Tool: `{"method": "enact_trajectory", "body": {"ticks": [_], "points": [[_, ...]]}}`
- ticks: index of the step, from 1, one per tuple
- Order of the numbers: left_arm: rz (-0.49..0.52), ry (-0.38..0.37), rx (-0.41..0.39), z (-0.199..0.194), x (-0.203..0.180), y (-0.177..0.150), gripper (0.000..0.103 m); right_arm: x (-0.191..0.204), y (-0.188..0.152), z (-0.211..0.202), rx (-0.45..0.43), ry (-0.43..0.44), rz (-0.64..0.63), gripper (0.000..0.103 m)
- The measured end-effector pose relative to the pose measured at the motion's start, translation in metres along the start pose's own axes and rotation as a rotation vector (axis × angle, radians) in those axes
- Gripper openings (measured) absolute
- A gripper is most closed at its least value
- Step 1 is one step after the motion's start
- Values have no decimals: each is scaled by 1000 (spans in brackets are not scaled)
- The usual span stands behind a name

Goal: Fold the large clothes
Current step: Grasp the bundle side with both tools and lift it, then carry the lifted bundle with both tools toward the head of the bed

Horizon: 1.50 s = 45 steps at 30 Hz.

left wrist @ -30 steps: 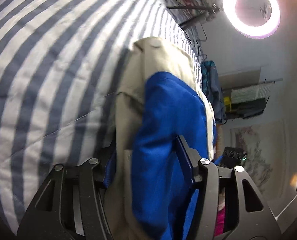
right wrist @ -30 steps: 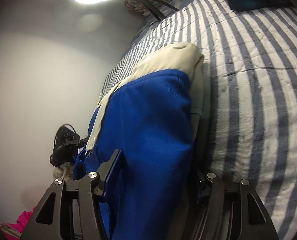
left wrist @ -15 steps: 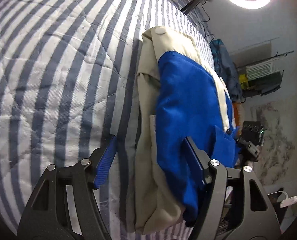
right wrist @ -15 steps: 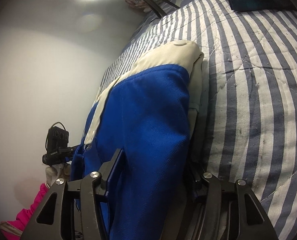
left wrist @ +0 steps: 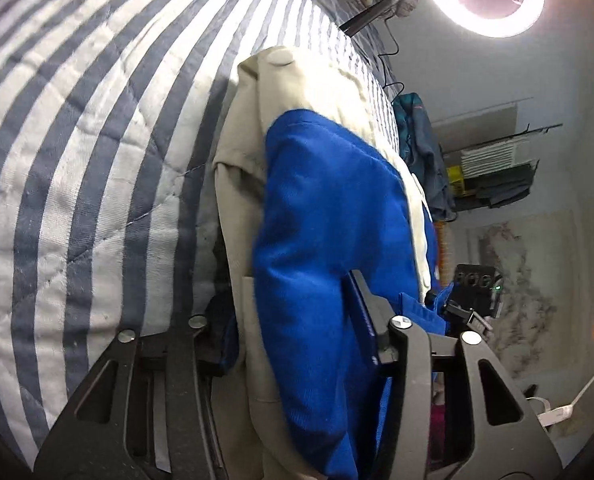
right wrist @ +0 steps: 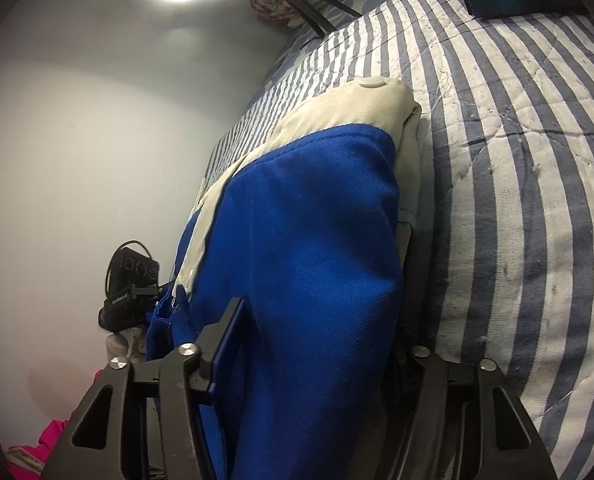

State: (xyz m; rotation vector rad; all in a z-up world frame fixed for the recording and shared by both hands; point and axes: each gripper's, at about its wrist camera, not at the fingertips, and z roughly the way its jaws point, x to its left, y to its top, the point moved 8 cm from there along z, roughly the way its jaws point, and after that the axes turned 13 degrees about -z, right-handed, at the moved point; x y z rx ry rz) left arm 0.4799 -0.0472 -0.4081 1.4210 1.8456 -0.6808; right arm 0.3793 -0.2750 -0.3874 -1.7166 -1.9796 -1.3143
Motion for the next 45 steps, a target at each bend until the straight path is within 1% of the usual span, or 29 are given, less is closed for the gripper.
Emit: {"method": "enact_trajectory", "body": {"ticks": [1,2,5,9,13,17,22,27,33,38,41,45], "points": [[15,12,-10,-2,-3,-1,42,3,1,1,-2,-6,-5,43],[33,24,-22,-4,-7,-3,39,7,2,1,-5,-18,-15,38],[71,60,-52,-9,-18,-6,30,22,8,-2,-2,-79,-77,32],[113,84,-83,-16,-36,-13,27,46,16,-9,-13,-120,-153,29],[128,70,-99,-23,-56,-24,25,65,18,-19,-17,-154,-204,27],[154,48,-81,-25,-82,-40,23,80,19,-38,-26,-195,-247,26],[210,24,-76,-16,-117,-52,23,77,27,-77,-70,-240,-278,26],[258,-5,-64,9,-160,-54,23,64,41,-114,-107,-306,-304,26],[315,-48,-43,56,-210,-44,23,31,62,-156,-153,-386,-310,26],[362,-91,-10,106,-253,-26,23,-9,92,-182,-186,-452,-298,26],[380,-105,-5,137,-277,-12,22,-33,112,-194,-200,-493,-288,26],[369,-134,3,173,-304,11,22,-56,143,-209,-209,-544,-286,26]]}}
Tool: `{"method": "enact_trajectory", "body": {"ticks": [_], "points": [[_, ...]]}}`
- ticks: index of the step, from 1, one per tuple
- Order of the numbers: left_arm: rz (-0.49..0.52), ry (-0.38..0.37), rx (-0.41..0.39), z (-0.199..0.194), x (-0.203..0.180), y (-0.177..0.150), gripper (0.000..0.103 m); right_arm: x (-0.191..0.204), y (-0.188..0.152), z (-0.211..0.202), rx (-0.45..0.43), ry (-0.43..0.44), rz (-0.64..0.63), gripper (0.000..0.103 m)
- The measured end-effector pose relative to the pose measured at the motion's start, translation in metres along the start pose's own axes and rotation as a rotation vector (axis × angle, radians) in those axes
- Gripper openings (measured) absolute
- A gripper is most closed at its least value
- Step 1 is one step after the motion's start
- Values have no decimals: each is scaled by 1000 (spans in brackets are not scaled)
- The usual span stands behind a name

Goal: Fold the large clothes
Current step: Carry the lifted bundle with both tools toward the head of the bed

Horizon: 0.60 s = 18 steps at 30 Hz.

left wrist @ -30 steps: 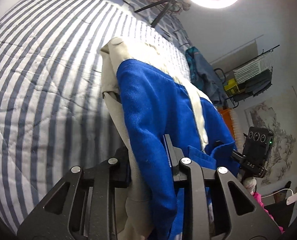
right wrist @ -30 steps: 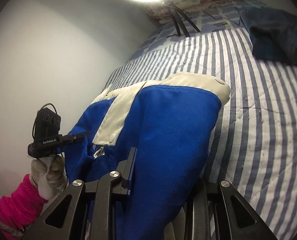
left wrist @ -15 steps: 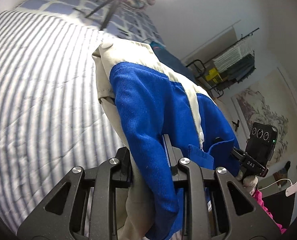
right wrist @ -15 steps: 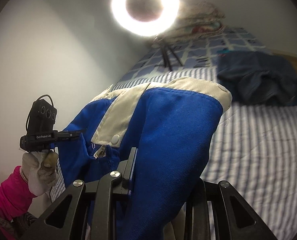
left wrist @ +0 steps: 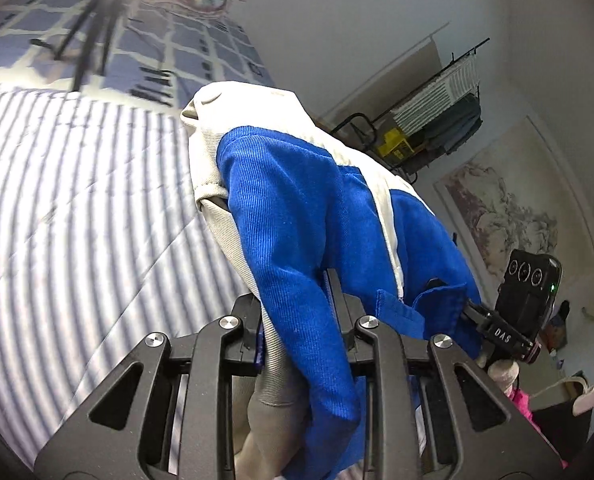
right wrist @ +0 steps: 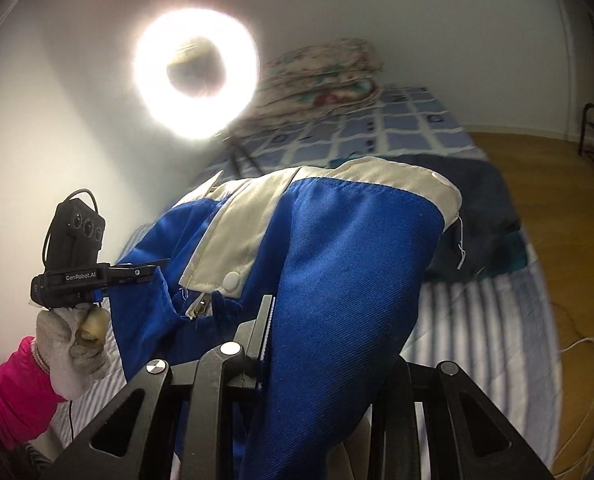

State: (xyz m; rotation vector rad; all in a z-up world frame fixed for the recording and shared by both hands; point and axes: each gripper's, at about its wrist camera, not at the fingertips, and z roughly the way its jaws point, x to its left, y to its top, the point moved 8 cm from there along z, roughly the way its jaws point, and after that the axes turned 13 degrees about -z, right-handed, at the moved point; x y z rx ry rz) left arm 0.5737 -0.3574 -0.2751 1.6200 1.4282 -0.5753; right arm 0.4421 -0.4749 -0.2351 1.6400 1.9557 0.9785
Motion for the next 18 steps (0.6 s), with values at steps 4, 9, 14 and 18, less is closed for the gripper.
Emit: {"method": "enact_trajectory", "body": {"ticks": [4,9,14,18], "points": [[17,-19,-7,31,-19,31,22,-34,31,0,-14,-46,-23,26],[34,-51,-39,68,-45,76,22,-75,74,2,-44,-98,-55,26],[66,-58,-71,101,-60,113,22,-124,114,21,-63,-142,-75,26],[87,-33,-85,128,-60,130,22,-150,131,42,-67,-151,-77,26]]}}
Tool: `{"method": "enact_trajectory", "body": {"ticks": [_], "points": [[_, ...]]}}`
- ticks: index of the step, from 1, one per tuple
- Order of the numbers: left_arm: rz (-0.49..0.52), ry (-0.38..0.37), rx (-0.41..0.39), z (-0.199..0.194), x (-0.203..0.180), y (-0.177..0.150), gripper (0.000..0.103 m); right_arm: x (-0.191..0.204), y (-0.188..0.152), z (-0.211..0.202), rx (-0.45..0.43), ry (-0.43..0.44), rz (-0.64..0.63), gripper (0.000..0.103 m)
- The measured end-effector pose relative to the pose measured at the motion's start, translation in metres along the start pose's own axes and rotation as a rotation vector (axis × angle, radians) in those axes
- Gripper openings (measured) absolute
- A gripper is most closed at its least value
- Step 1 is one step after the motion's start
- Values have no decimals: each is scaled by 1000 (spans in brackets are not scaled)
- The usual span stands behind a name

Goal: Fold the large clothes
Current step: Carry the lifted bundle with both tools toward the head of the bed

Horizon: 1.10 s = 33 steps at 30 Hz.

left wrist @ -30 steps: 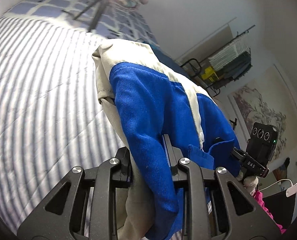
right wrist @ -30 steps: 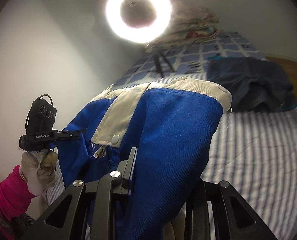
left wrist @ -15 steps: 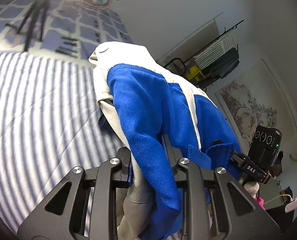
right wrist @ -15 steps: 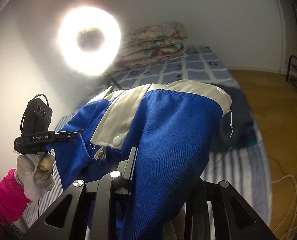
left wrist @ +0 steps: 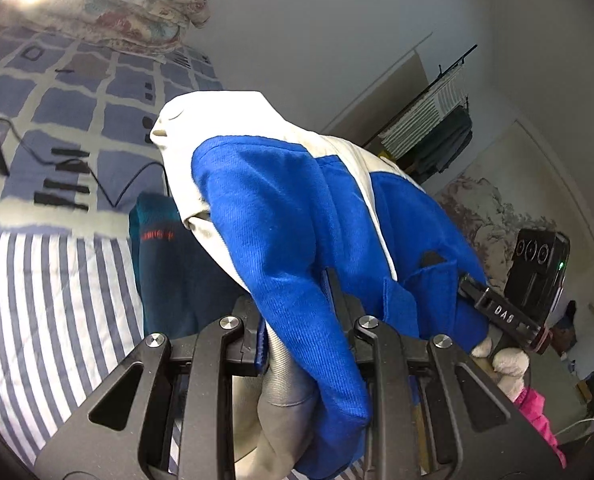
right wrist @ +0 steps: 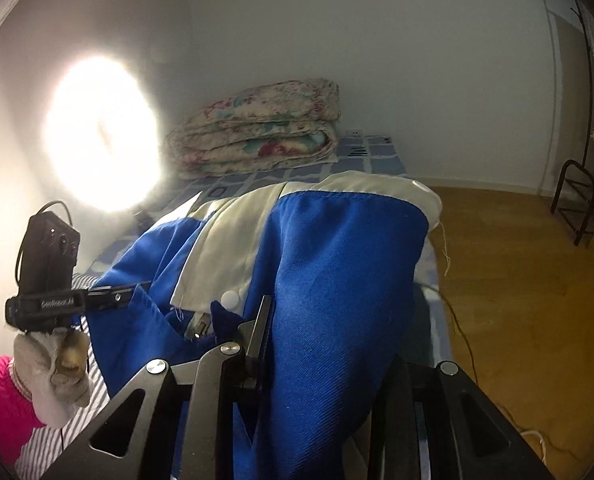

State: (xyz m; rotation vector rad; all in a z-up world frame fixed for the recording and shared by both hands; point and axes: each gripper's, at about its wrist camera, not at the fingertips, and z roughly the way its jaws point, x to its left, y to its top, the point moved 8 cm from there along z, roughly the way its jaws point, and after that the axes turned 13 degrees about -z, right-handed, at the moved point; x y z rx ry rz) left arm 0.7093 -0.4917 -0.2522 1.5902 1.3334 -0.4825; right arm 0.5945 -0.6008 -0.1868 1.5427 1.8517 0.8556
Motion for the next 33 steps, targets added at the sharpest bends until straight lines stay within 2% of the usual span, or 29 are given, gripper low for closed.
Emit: {"method": "enact_trajectory", "body": {"ticks": [3,6,7,8,10,15,17,19,21,33], "points": [[-11,19,-2,21,14,11,22,-10,-2,22,5,6,11,26],[-36,99,12,41,46,17,22,-27,-24,50,40,24,81,26],[-77,132,24,49,64,18,22,-35,-34,60,69,18,112,27],[-126,141,34,55,80,17,23,-49,-48,73,112,-11,160,33],[-165,124,46,58,90,13,26,-64,-68,88,145,-23,231,38],[-58,177,34,62,84,7,30,-69,-82,102,175,-55,220,46],[-66,177,35,60,85,5,32,-69,-84,100,184,-62,234,51],[-61,204,23,55,85,2,37,-70,-84,98,186,-81,232,54],[-52,220,11,47,81,1,38,-71,-80,100,183,-98,224,54],[24,230,-47,-32,57,-24,37,-48,-76,21,87,-184,237,58]]}}
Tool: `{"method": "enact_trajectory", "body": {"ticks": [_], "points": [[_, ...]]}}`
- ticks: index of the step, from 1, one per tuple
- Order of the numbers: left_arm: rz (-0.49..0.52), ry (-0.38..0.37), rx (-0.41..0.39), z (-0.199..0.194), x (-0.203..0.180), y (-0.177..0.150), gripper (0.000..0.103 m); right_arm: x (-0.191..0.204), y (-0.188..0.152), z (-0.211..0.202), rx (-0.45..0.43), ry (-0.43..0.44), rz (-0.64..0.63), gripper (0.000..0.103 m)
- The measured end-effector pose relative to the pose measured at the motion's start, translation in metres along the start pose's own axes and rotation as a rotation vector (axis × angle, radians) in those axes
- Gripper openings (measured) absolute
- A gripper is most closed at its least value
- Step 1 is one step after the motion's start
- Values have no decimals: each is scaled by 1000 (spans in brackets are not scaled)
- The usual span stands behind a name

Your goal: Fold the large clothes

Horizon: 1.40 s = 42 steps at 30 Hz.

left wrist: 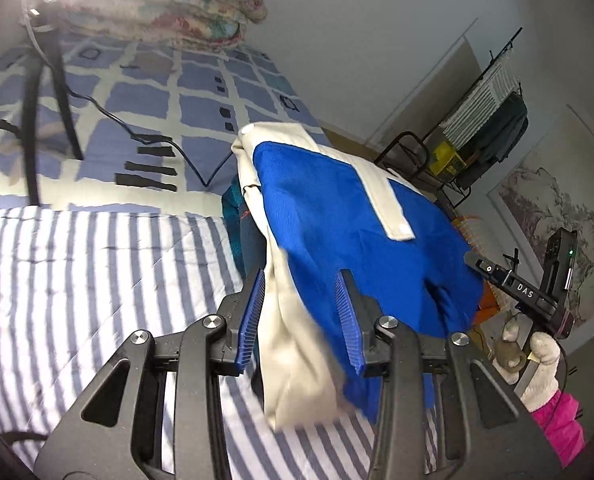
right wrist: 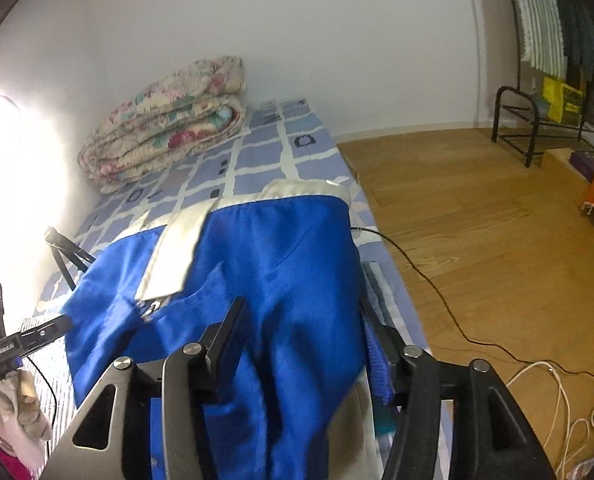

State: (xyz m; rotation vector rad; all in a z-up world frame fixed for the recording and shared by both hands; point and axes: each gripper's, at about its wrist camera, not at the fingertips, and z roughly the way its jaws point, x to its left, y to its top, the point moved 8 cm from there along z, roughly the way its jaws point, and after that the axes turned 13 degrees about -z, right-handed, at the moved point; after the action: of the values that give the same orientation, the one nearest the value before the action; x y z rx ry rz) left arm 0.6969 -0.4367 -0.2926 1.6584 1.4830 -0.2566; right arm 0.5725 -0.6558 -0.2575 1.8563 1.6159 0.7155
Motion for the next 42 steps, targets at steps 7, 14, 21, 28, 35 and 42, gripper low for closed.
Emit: {"method": "enact_trajectory", "body": {"ticks": [7,14,21,28,35,42], "points": [[78,-8,-41,-76,-30,-35,37,35,-8,-78,-62,5,-49,58],[172,14,-100,-180,-72,-84,37,86,-15,-179,-108,14,-112,58],[236,27,-173,-298,-106,-137,37,146,-37,-281,-137,18,-195,61],[295,58,-253,-392,-124,-186,37,192,-68,-363,-166,18,-242,63],[349,115,-320,-444,-125,-236,37,223,-111,-424,-209,37,-248,71],[368,177,-378,-475,-111,-286,60,235,-157,-454,-276,13,-219,87]]}}
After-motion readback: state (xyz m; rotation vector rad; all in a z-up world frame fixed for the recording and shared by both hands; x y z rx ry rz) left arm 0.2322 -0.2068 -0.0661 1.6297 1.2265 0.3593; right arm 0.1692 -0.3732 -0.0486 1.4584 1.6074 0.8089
